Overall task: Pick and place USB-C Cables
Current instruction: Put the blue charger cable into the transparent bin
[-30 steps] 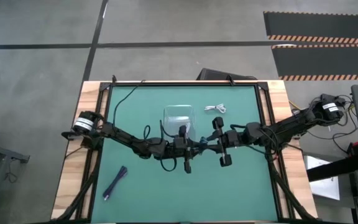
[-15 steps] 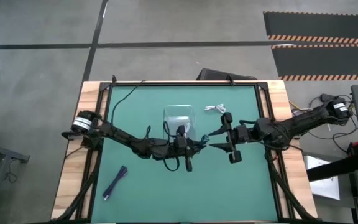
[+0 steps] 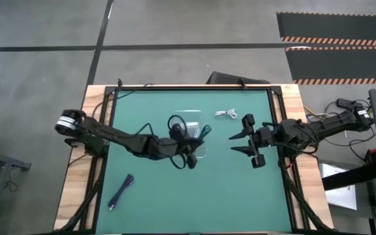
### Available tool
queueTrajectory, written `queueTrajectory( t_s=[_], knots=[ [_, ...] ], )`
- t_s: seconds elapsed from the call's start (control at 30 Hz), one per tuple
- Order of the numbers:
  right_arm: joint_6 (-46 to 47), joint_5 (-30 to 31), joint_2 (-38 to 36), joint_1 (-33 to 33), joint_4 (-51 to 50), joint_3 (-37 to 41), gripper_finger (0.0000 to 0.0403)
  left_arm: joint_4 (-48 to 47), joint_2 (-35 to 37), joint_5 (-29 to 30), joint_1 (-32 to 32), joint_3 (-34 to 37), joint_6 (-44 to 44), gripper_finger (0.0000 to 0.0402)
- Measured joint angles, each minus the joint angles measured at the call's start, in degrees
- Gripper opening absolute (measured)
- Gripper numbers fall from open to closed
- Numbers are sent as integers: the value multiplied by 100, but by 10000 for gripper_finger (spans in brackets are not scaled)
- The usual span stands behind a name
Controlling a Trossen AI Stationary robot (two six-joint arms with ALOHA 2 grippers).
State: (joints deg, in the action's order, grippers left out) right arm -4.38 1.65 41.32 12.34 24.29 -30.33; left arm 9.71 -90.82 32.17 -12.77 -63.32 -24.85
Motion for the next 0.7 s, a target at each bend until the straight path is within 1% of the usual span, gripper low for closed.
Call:
queueTrajectory(
  t_s=[0.13, 0.33, 0.4, 0.57, 0.7],
  knots=[
    [-4, -1, -36, 0, -43, 2, 148, -1494, 82, 6, 95, -608, -418, 12],
    [-11, -2, -82, 0, -98, 7, 148, -4015, -158, -15, 266, -1850, -944, 12],
    [-9, -2, -127, 0, -181, 7, 146, -4622, -198, -36, 331, -2171, -1083, 12],
    [-11, -7, -199, 0, -266, 7, 143, -5752, -214, -120, 547, -2710, -1386, 12],
    [-10, -4, -319, 0, -361, 7, 147, -5925, -214, -220, 755, -2817, -1541, 11]
  ],
)
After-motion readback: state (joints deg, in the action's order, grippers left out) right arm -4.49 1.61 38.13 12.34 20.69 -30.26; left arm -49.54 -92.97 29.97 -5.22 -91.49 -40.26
